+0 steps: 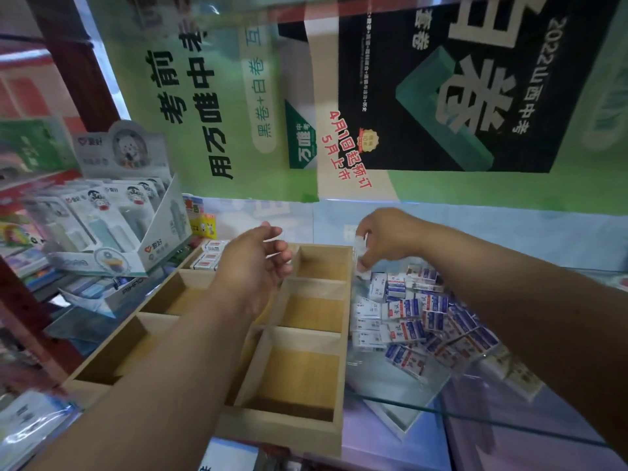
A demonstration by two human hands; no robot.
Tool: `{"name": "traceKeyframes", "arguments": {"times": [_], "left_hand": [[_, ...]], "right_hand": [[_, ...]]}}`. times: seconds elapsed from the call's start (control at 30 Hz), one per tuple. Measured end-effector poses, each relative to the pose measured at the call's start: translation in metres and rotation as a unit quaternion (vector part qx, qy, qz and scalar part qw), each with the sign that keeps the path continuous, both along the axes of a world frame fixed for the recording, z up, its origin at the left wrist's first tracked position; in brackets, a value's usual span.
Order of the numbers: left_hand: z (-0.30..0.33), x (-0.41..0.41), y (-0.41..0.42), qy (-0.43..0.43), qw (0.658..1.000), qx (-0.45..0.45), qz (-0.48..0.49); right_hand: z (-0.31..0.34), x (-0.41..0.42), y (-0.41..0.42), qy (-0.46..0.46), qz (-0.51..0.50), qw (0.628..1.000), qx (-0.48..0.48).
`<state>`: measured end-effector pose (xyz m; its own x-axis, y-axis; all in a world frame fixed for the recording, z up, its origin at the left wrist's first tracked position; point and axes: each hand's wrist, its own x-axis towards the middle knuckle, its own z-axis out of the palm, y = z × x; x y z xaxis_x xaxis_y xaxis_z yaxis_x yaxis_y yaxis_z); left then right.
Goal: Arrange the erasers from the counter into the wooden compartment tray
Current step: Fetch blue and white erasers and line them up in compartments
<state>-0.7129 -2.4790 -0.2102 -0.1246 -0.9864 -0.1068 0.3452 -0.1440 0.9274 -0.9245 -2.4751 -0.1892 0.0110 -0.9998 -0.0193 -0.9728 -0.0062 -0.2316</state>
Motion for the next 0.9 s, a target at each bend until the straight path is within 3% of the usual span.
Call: {"name": "traceKeyframes", "arguments": {"times": [0.1,0.17,0.27,0.37,0.43,0.47,0.53,0.6,0.9], "left_hand": [[0.004,-0.016,0.011,0.024,0.997,0.043,-0.059],[0.008,-0.029,0.019,0.023,0.990,0.084,-0.108],[0.013,-0.040,0.028,0.104,0.965,0.144,-0.193],[0.009,-0.037,0.026,0.194,0.944,0.184,-0.194],[0.003,-0.032,0.021,0.205,0.943,0.202,-0.169],[0.000,-0.029,0.019,0.202,0.945,0.205,-0.157],[-0.003,-0.024,0.017,0.193,0.948,0.218,-0.129],[-0.005,-0.022,0.015,0.183,0.949,0.240,-0.098],[-0.010,-0.018,0.013,0.122,0.963,0.233,-0.065]], "right_hand": [[0.035,0.010,0.011,-0.167,0.023,0.986,-0.017],[0.046,0.023,0.016,-0.296,0.058,0.953,0.032],[0.045,0.036,0.018,-0.341,0.088,0.931,0.098],[0.043,0.023,0.012,-0.355,0.066,0.930,0.069],[0.037,0.007,0.007,-0.289,0.040,0.957,0.014],[0.031,-0.001,0.005,-0.202,0.028,0.979,-0.003],[0.013,-0.009,0.003,-0.016,0.011,1.000,0.023],[-0.005,-0.011,0.005,0.075,-0.001,0.994,0.074],[-0.029,-0.007,0.001,0.093,-0.024,0.991,0.093]]}}
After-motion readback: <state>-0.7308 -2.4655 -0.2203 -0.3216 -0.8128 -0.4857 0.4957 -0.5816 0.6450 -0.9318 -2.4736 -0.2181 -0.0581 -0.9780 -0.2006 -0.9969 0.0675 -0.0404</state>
